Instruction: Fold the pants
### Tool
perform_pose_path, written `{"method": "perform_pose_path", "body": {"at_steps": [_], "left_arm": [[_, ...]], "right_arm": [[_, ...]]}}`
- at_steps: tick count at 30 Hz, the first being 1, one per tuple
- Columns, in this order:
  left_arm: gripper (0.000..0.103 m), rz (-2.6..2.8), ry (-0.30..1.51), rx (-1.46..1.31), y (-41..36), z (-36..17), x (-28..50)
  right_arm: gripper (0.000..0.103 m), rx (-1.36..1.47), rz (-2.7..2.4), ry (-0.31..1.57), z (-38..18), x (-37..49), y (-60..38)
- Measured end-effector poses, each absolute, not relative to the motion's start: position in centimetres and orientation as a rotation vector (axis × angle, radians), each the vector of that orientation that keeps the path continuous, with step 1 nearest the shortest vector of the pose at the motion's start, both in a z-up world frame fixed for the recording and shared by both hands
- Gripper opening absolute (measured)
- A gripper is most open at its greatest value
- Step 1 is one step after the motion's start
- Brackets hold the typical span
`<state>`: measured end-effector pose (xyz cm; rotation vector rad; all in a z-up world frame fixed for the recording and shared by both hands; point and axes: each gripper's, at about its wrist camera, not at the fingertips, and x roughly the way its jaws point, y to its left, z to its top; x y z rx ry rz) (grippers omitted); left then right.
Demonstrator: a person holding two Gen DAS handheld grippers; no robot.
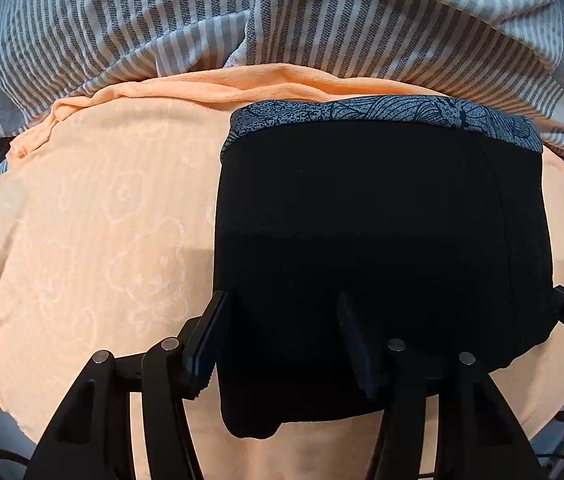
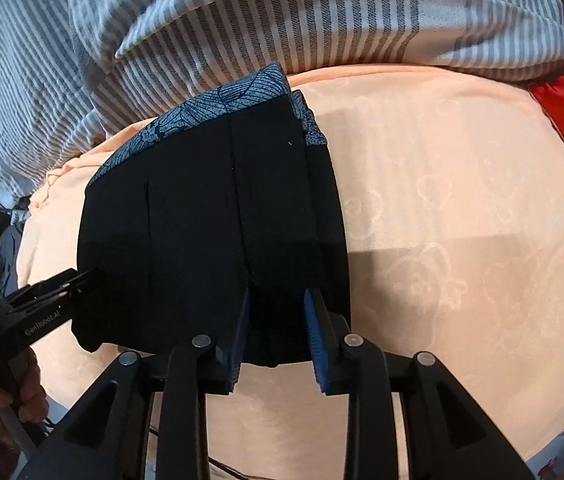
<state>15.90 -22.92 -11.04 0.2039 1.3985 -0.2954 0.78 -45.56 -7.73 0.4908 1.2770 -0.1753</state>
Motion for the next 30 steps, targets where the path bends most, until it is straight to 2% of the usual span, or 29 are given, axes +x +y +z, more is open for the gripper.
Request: {"method": "perform_pose_path", "body": {"at_steps": [5, 8, 30], "left_arm": [[0.057, -0.296, 1.4, 0.204, -22.73, -10.87, 15.78], [0.065, -0.284, 1.404, 0.198, -22.51, -10.94, 15.83], [0.065, -0.291, 1.421, 0.184, -22.0, -10.62, 15.57]], "right_arm": [[0.032, 0.496, -0.184, 1.272, -7.89, 0.52, -45.42], [0.032, 0.495, -0.186, 1.269, -7.89, 0.41, -45.37], [0.038, 0.485, -0.203, 1.281, -7.9, -0.06, -45.17]]}}
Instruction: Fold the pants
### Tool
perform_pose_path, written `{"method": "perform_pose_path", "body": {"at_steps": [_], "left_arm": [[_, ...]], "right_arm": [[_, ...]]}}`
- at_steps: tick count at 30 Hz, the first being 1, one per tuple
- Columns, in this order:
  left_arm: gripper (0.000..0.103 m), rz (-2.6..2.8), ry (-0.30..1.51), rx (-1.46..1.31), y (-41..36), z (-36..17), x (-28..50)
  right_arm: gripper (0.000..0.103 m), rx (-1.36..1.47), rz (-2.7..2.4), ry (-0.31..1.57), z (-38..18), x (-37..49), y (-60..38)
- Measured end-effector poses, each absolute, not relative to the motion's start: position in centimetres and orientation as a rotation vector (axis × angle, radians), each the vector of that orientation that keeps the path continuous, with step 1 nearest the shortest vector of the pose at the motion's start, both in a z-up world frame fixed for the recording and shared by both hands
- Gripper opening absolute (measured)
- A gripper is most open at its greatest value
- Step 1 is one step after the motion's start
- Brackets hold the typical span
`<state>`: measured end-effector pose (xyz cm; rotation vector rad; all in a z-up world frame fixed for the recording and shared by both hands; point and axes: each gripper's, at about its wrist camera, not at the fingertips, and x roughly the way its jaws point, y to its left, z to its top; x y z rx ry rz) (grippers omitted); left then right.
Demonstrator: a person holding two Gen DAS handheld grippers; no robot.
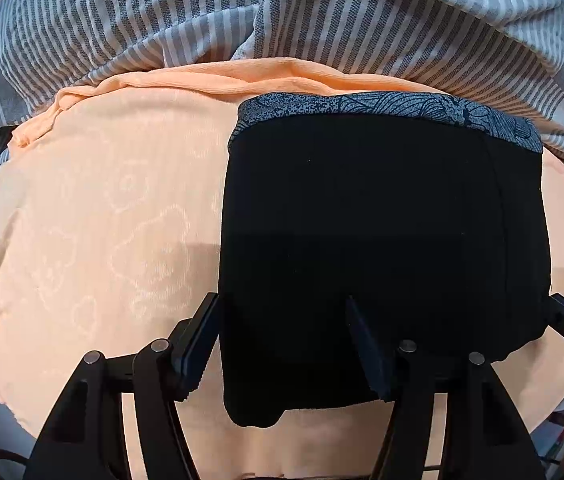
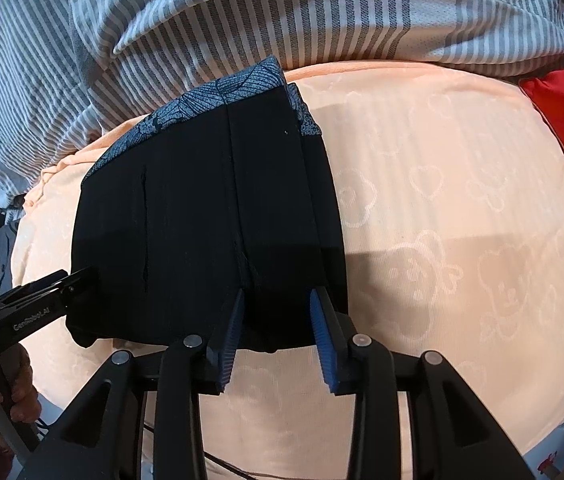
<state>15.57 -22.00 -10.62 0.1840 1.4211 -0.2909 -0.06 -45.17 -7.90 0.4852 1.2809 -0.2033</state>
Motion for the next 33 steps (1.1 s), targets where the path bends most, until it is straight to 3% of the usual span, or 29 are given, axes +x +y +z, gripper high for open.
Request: {"method": "perform_pose_path", "body": {"at_steps": [5, 21, 33], "left_arm": [[0.065, -0.31, 1.43, 0.19, -21.5, -10.2, 15.3], [0.065, -0.359, 1.43, 0.189, -16.0, -6.8, 16.6], [0.065, -0.288, 1.49, 0.096, -14.6, -9.2, 19.1]], "right_arm": [[0.044, 0.493, -0.231, 1.279, -8.1, -0.3, -45.0], [0.045, 0.599, -0.358, 1.296, -5.9, -5.4, -43.8], [0.045, 0.711, -0.328, 1.187, -5.0, -2.8, -48.3]]}}
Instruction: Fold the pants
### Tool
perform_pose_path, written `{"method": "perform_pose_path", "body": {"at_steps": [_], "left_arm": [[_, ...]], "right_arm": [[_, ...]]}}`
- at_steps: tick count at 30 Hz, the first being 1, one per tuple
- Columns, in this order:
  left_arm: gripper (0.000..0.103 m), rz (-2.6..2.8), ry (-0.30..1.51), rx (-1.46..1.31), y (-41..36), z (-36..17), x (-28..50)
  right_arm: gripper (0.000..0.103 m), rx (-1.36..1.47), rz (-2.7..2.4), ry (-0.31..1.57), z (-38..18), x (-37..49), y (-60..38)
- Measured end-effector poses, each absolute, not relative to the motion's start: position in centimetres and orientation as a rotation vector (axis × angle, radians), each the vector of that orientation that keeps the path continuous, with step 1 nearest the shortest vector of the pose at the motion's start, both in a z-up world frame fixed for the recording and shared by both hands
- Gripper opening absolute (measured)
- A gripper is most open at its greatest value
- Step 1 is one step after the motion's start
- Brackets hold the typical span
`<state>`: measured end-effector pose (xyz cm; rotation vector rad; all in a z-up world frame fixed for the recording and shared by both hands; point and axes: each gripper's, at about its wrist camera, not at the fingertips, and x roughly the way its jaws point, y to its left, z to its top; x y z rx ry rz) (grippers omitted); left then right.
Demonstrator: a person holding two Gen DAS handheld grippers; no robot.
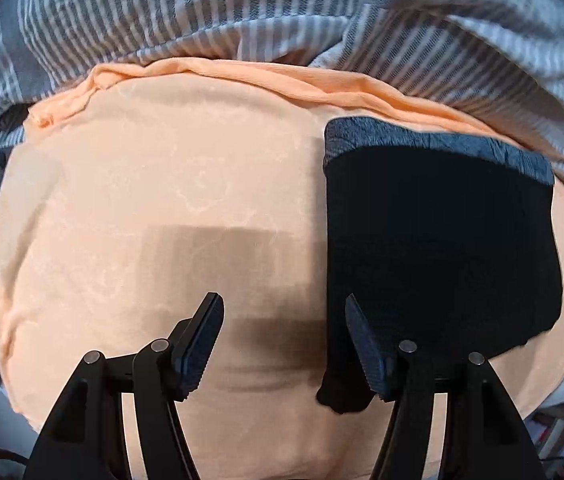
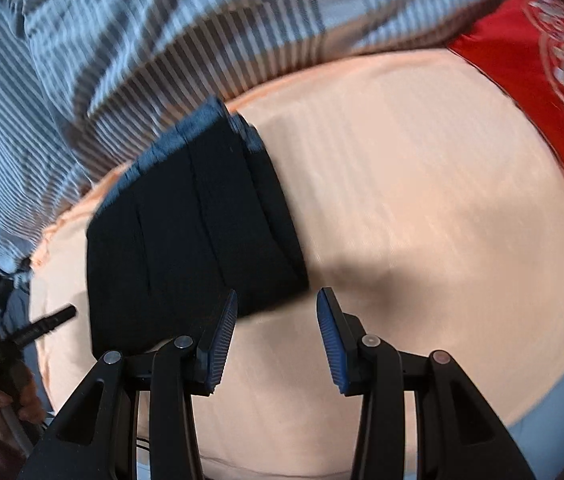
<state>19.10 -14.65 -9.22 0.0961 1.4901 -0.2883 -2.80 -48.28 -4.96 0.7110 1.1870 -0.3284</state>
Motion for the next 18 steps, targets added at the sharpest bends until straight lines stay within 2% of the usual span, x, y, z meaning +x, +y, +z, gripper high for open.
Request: {"method": "perform_pose_path", "body": {"at_steps": [5, 13, 16, 18], "left_arm": [[0.065, -0.27, 1.519, 0.043, -15.7, -9.9, 20.5], [0.065, -0.239, 1.537, 0.012, -17.5, -11.3, 21.9], [0.065, -0.249, 1.544, 0.022, -18.2, -11.8, 22.0], [0.065, -0.258, 1.55, 0.033, -18.8, -12.2, 22.0]], "right_arm": [[0.045, 0.77, -0.224, 1.132, -5.3, 3.6, -51.6], [0.045, 0.742, -0.111, 1.174, -7.6, 10.8, -53.1], [0.016, 0.684, -0.092, 1.206, -7.7, 11.5, -52.3], [0.012, 0.655, -0.101, 1.218, -7.7, 11.2, -52.1]]}}
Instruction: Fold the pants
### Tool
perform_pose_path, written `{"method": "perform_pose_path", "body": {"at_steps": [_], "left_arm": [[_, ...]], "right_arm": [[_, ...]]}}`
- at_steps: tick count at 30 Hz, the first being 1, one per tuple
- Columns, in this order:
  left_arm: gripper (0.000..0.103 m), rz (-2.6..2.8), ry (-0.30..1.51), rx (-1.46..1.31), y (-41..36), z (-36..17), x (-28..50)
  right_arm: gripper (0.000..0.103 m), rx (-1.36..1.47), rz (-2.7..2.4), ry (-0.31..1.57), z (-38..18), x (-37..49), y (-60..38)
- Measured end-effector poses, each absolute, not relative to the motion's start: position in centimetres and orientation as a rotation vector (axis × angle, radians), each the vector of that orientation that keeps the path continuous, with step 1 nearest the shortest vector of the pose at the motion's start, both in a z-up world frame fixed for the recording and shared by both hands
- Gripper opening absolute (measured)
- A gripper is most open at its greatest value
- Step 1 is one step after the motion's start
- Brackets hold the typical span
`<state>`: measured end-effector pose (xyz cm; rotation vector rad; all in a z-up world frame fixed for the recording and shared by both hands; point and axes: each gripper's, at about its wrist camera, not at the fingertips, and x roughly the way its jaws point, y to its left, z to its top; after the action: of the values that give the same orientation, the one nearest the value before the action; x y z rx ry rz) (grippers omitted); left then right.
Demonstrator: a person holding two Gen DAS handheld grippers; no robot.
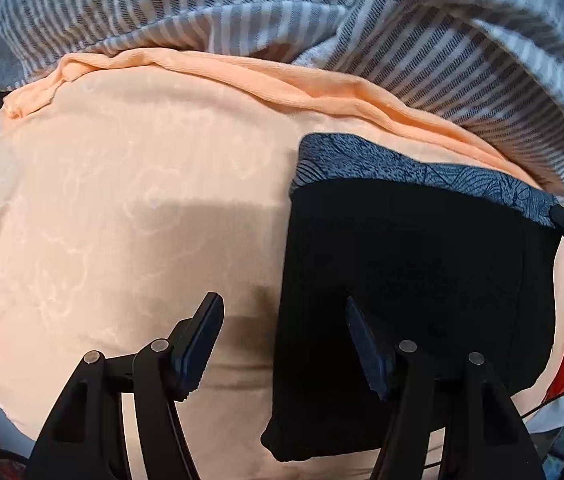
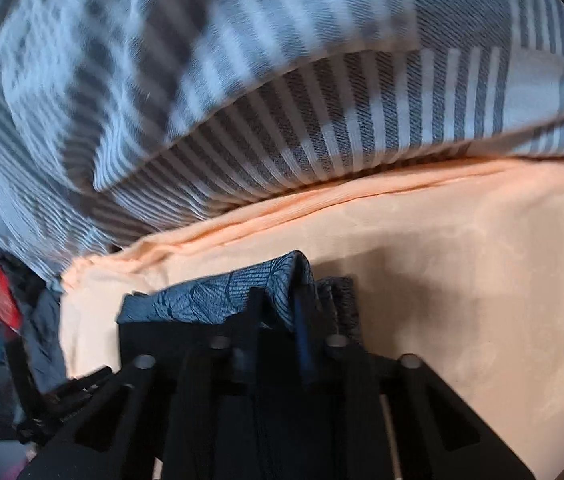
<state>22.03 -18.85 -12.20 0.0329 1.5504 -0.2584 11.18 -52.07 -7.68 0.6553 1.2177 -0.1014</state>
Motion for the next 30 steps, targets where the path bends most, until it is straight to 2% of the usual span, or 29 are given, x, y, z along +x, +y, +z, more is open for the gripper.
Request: {"method": "perform_pose_path", "body": {"at_steps": [9, 19, 25, 30], "left_arm": [[0.065, -0.282, 1.553, 0.056, -19.6, -12.1, 21.8], [0.065, -0.288, 1.549, 0.035, -17.4, -10.9, 21.1], [0.065, -0.291, 1.546, 0.032, -17.0, -10.8, 20.6], [0.065, -0.293, 1.545, 0.041, -17.3, -10.8, 20.4]], "right_arm": [[0.01, 0.629, -0.148, 1.25, -8.2, 9.5, -51.8], [0.014, 0.645, -0.199, 1.29, -7.3, 6.9, -50.8], [0.019, 0.649, -0.173, 1.257, -5.6, 3.1, -49.4], [0.025, 0.569, -0.191, 1.348, -7.7, 1.3, -47.6]]}}
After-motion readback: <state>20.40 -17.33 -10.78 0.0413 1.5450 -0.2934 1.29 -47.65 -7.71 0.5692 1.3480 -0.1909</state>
